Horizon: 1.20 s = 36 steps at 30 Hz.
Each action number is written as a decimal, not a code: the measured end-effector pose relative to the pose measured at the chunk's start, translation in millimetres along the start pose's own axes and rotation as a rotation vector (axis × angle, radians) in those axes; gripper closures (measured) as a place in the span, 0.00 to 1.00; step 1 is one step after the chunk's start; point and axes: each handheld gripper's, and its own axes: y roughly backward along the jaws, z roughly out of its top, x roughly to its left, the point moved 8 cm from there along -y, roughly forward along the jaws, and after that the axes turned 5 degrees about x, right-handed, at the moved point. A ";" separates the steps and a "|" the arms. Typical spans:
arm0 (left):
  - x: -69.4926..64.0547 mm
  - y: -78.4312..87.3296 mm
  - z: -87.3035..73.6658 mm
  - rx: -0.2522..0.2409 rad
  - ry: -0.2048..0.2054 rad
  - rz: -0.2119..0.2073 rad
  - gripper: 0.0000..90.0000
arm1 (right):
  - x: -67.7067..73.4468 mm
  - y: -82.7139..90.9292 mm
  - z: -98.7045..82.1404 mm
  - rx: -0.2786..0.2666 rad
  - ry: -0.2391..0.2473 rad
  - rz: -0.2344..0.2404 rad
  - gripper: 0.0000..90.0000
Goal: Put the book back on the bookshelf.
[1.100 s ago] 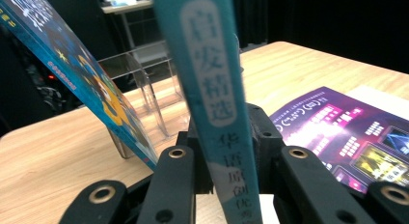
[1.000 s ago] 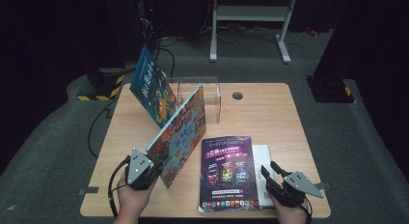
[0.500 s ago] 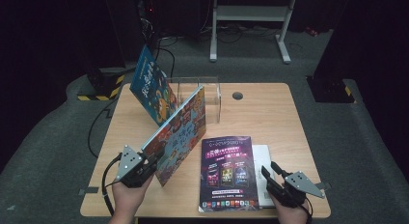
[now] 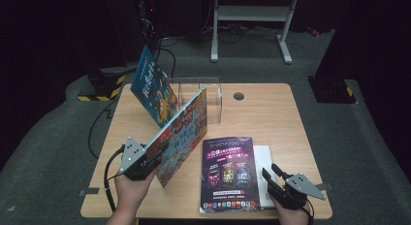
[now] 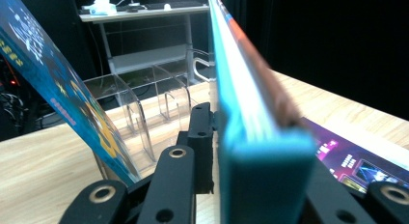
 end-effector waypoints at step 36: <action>-1.2 -8.7 7.5 -0.022 0.021 -0.015 0.87 | -55.0 2.7 -10.5 0.090 -0.009 -0.130 0.64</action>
